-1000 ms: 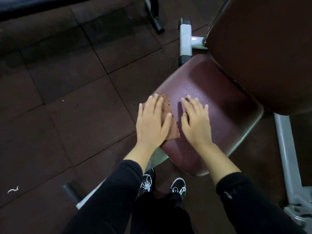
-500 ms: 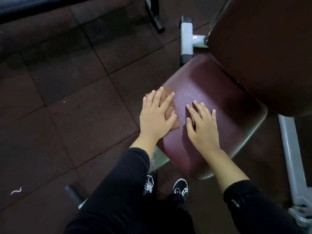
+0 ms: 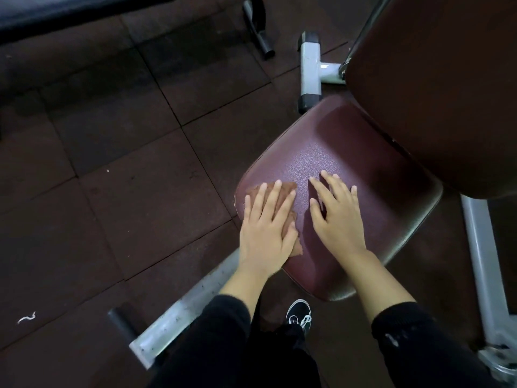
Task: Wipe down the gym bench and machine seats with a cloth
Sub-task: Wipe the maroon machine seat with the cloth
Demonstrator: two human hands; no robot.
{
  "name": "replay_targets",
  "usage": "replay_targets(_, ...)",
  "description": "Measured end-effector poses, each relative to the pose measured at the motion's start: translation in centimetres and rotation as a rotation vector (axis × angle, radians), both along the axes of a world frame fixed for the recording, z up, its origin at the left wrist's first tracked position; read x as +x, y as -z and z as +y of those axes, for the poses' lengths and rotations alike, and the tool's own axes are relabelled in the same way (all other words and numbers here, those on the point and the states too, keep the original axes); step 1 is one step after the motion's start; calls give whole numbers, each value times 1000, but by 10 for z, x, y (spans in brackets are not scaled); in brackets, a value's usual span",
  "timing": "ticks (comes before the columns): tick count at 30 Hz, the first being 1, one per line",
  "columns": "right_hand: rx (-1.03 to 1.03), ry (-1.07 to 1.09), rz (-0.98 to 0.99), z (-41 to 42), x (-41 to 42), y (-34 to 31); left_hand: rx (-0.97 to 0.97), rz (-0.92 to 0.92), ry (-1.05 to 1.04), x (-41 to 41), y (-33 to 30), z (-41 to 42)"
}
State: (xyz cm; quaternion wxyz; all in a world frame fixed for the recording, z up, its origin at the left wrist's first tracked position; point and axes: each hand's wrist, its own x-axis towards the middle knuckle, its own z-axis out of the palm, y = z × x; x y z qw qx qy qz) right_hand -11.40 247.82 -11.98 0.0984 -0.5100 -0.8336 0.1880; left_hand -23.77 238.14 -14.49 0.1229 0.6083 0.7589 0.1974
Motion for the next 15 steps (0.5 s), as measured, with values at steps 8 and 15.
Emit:
replay_targets(8, 3, -22, -17, 2, 2, -1, -101, -142, -217, -47, -9, 71)
replay_targets(15, 3, -22, -6, 1, 2, -2, -211, -346, -627, -33, -7, 4)
